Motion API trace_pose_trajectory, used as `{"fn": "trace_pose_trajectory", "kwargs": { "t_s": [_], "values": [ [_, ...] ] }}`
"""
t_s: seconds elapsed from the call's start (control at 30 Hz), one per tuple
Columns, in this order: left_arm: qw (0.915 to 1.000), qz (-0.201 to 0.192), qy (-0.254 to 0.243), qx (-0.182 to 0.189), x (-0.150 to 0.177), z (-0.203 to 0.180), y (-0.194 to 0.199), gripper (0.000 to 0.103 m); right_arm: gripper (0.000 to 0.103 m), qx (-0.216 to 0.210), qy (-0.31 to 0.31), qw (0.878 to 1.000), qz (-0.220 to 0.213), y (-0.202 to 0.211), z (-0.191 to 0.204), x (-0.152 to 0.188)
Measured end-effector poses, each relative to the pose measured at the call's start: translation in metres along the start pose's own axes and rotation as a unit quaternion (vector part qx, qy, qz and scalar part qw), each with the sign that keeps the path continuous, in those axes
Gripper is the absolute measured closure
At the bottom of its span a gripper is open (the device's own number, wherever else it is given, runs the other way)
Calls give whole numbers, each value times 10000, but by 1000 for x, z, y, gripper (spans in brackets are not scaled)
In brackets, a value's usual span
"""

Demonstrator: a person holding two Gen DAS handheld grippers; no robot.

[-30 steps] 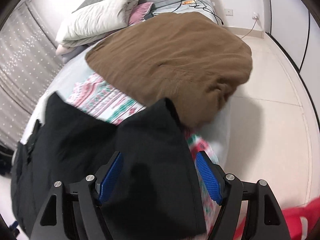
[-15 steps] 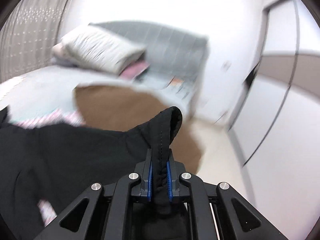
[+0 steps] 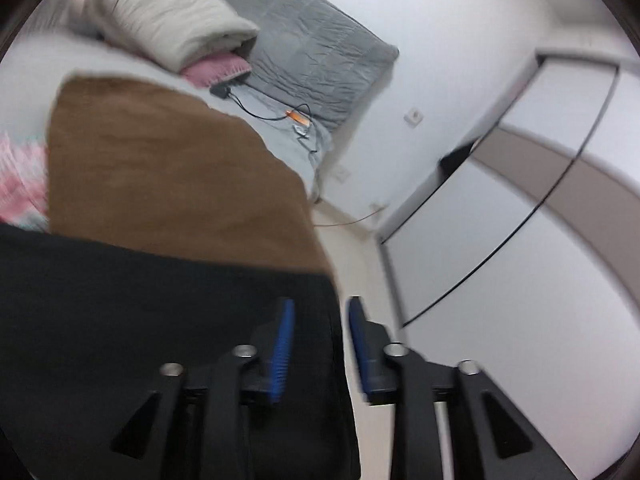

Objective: Fold large clothes

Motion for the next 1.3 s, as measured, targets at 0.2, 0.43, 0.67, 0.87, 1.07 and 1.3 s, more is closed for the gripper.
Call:
{"fn": "trace_pose_trajectory", "kwargs": {
  "t_s": [0.2, 0.43, 0.67, 0.87, 1.07, 1.3],
  "values": [
    [9987, -220, 408, -226, -23, 40, -1, 1, 31, -1675, 84, 9832, -727, 104, 39, -24],
    [9935, 6, 1067, -387, 0, 80, -54, 1, 24, -3584, 662, 9303, -421, 185, 169, 15],
    [9977, 490, 160, -430, 31, 74, -56, 1, 16, -3291, 211, 9419, 642, 109, 196, 79],
    [9942, 450, 974, 107, 53, 101, -10, 1, 15, -2779, 29, 9579, 714, 144, 146, 68],
    [9754, -146, 2197, 119, 88, 177, 68, 1, 15, -3384, 34, 9391, 593, 250, 108, 73],
    [9400, -656, 3339, -254, 154, 266, 138, 1, 14, -4191, -123, 9047, 752, 352, 112, 82]
  ]
}}
Point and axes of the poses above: each gripper's, at about its wrist camera, not at the fingertips, and y roughly against the way its jaws point, z to its left, x to its underside, the point moved 6 cm from there along -y, roughly the way its jaws point, and after that the axes turned 7 degrees about -y, right-handed, at the moved point
